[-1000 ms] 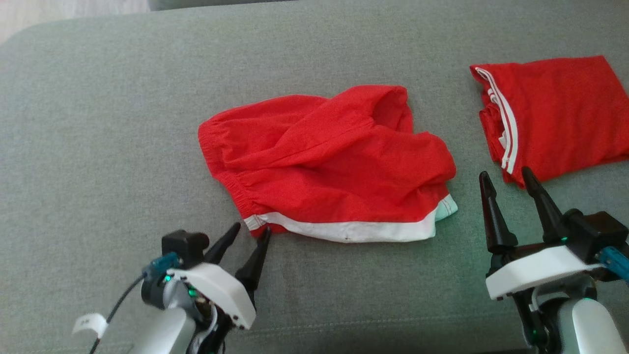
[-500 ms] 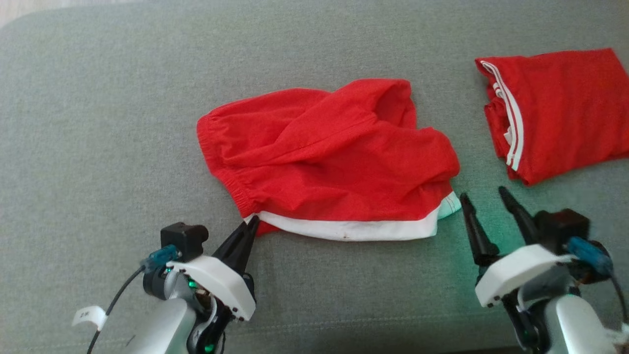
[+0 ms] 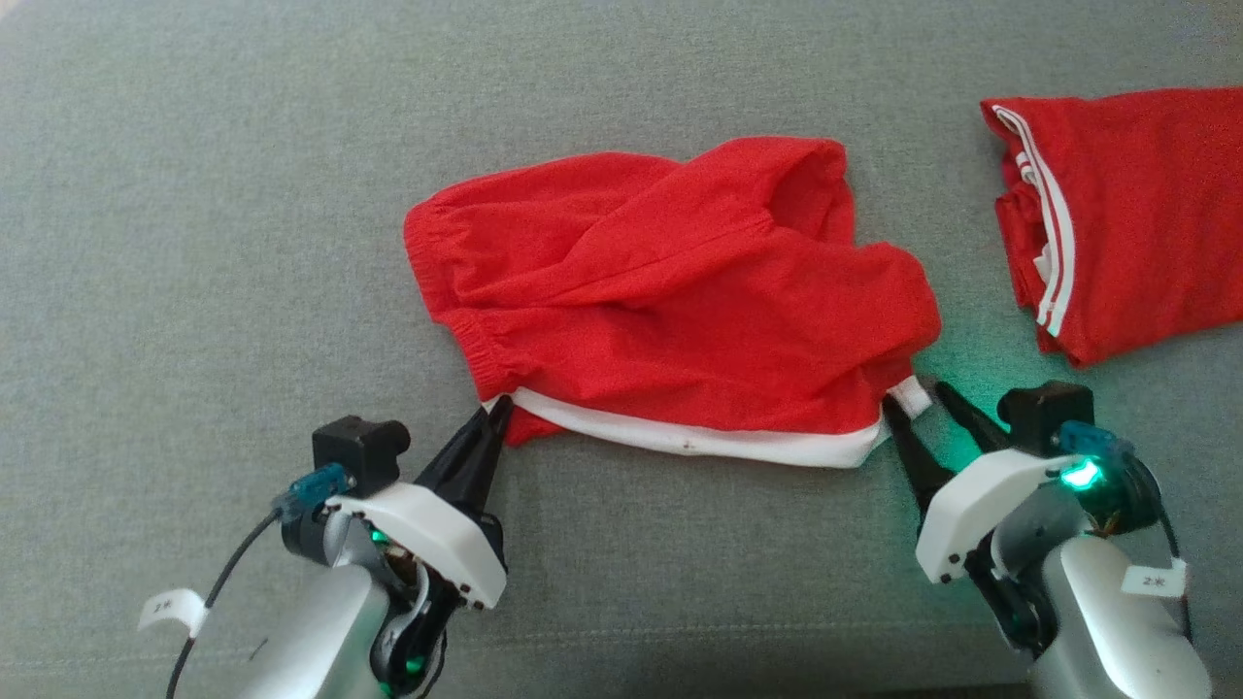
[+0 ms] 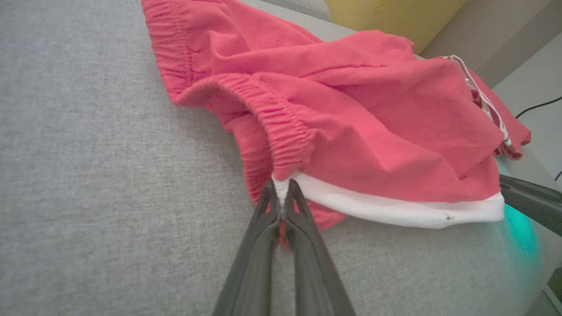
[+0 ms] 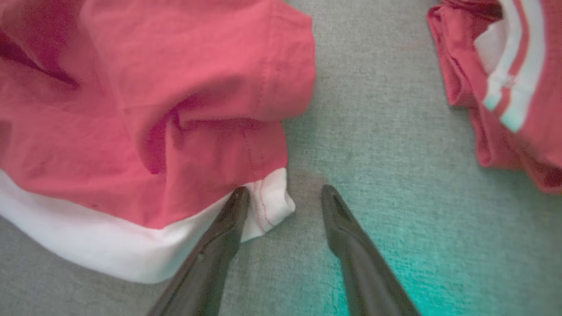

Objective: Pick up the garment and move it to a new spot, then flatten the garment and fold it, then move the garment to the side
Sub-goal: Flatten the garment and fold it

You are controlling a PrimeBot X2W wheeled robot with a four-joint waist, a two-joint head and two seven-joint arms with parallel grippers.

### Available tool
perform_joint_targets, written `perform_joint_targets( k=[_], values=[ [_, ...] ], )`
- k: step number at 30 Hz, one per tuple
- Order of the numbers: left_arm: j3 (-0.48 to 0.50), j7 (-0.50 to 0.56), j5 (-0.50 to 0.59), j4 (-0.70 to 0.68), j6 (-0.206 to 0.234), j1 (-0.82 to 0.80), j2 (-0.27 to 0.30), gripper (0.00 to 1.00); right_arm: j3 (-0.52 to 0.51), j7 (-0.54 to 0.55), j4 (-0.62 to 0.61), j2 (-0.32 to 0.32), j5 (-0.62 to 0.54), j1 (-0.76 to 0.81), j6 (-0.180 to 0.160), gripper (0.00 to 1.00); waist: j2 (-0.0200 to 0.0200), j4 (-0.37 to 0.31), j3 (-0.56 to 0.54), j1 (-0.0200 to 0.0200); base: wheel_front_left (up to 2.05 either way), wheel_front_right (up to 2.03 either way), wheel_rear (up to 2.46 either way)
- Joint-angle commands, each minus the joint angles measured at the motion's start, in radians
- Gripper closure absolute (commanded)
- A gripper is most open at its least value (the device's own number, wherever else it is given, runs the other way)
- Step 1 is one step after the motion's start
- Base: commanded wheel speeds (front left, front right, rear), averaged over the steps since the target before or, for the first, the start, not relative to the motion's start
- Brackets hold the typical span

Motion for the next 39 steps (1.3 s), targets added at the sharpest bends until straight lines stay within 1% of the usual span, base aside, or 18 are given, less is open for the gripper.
perform_joint_targets(
  k=[1, 4, 7, 11, 15, 17, 20, 27, 33, 39],
  values=[
    [0.032, -0.018, 0.007, -0.032, 0.001, -0.043, 0.021, 1.0, 0.032, 0.0, 0.004, -0.008, 0.015, -0.011, -0.001, 1.0, 0.0, 0.003, 0.003, 0.0, 0.0, 0.0, 0.0],
    [0.036, -0.024, 0.009, -0.039, 0.006, -0.042, 0.027, 1.0, 0.032, -0.022, -0.006, -0.01, 0.026, -0.012, -0.001, 1.0, 0.0, 0.005, 0.001, 0.0, 0.0, 0.0, 0.0],
    [0.044, -0.034, 0.015, -0.069, 0.015, -0.039, 0.041, 1.0, 0.013, -0.065, -0.043, -0.013, 0.037, -0.014, -0.001, 1.0, 0.0, 0.007, -0.008, 0.0, 0.0, 0.0, 0.0],
    [0.057, -0.026, 0.024, -0.15, 0.038, -0.03, 0.073, 1.0, -0.02, -0.106, -0.143, -0.014, 0.044, -0.02, -0.001, 1.0, 0.0, 0.008, -0.03, 0.0, 0.0, 0.0, 0.0],
    [0.082, 0.028, 0.008, -0.25, 0.062, -0.019, 0.115, 1.0, -0.063, -0.117, -0.266, -0.016, 0.04, -0.034, -0.001, 1.0, 0.0, 0.009, -0.061, 0.0, 0.0, 0.0, 0.0],
    [0.103, 0.063, -0.006, -0.297, 0.074, -0.019, 0.141, 1.0, -0.084, -0.11, -0.318, -0.008, 0.039, -0.056, -0.001, 1.0, 0.0, 0.005, -0.076, 0.0, 0.0, 0.0, 0.0],
    [0.122, 0.113, -0.023, -0.373, 0.08, -0.041, 0.169, 1.0, -0.107, -0.101, -0.382, 0.001, 0.037, -0.101, -0.001, 1.0, 0.0, 0.007, -0.102, 0.0, 0.0, 0.0, 0.0],
    [0.176, 0.188, -0.014, -0.533, 0.111, -0.176, 0.218, 1.0, -0.145, -0.081, -0.538, -0.004, 0.03, -0.223, -0.001, 1.0, 0.0, 0.017, -0.166, 0.0, 0.0, 0.0, 0.0],
    [0.206, 0.238, -0.005, -0.627, 0.136, -0.282, 0.236, 1.0, -0.158, -0.027, -0.635, -0.021, 0.027, -0.312, -0.001, 1.0, 0.0, 0.014, -0.218, 0.0, 0.0, 0.0, 0.0],
    [0.206, 0.263, -0.007, -0.668, 0.15, -0.308, 0.233, 1.0, -0.171, 0.014, -0.654, -0.034, 0.046, -0.34, -0.001, 1.0, 0.0, 0.015, -0.248, 0.0, 0.0, 0.0, 0.0]
  ],
)
